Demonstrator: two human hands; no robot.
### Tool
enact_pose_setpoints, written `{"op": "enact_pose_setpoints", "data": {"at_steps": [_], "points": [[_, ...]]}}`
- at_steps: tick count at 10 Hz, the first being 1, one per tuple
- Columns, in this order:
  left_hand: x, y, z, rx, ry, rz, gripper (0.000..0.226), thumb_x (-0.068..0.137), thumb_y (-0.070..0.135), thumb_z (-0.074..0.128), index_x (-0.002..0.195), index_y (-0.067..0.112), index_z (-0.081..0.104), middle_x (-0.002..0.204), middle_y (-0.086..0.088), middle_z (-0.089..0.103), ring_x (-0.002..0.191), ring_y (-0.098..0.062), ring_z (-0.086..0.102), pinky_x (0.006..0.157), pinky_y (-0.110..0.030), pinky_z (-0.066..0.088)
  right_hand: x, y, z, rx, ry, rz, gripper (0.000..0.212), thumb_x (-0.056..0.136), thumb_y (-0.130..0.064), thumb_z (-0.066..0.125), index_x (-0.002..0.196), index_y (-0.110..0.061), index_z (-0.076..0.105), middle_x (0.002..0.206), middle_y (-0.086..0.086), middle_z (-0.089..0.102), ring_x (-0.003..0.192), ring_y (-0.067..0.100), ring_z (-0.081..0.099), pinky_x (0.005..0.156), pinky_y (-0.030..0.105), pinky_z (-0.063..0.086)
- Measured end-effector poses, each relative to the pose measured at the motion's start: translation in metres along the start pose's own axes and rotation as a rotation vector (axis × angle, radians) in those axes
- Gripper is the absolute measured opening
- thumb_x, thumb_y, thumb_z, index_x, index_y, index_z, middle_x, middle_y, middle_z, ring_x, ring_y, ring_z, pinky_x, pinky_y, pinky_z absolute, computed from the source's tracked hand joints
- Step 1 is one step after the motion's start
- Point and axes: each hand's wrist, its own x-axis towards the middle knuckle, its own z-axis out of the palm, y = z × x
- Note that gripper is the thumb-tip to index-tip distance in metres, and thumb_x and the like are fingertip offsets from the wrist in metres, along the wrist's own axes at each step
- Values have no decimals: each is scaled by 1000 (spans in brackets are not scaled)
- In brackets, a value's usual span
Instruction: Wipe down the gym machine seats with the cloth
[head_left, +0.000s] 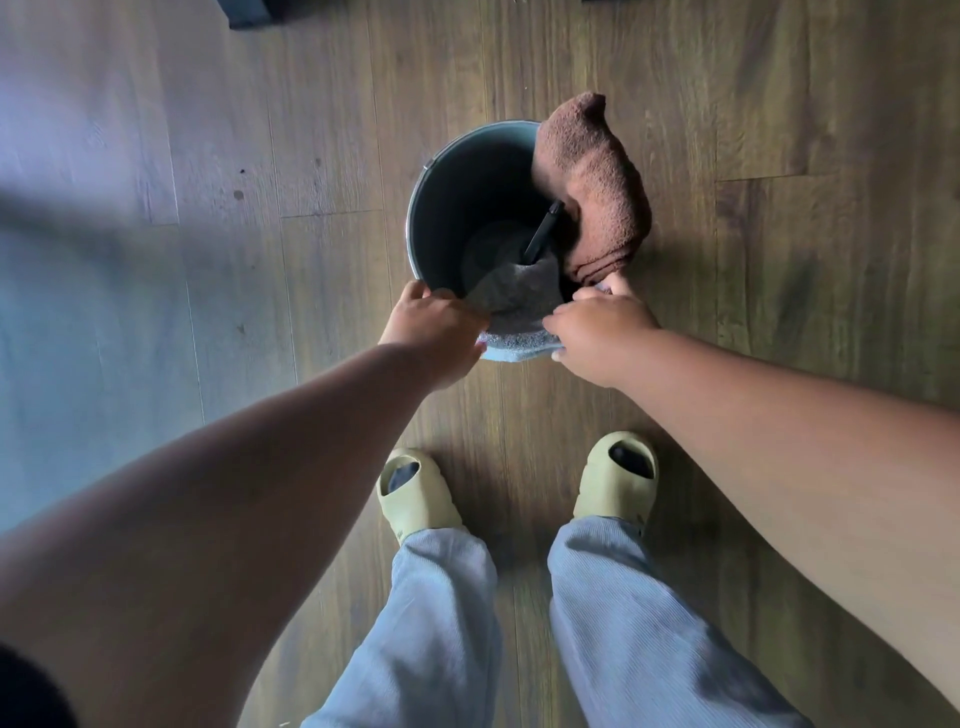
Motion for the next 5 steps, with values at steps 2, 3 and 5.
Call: {"op": "enact_pose_setpoints", "data": {"at_steps": [2, 3, 5], "points": [[-10, -4, 10, 36, 247, 48, 18, 86, 30, 69, 103, 27, 74, 94, 8, 74, 95, -23, 64, 90, -40, 36, -10, 4, 22, 62, 360, 11, 10, 77, -12, 74, 85, -16, 68, 81, 3, 66, 84, 29, 62, 91, 46, 36], [-9, -2, 8, 12, 205, 38, 20, 87, 30, 68, 107, 28, 73, 99, 8, 74, 98, -23, 63, 91, -41, 35, -12, 2, 18, 72, 256, 21, 15, 86, -17, 66, 101, -16, 67, 98, 3, 66, 100, 29, 59, 97, 47, 31], [-28, -7, -23, -78, 109, 11, 40, 91, 44, 62, 129, 33, 61, 126, 10, 65, 119, -18, 55, 100, -41, 35, -36, 2, -8, 170, 168, 45, 32, 92, -31, 59, 122, -21, 60, 122, 0, 60, 117, 27, 50, 98, 41, 31]]}}
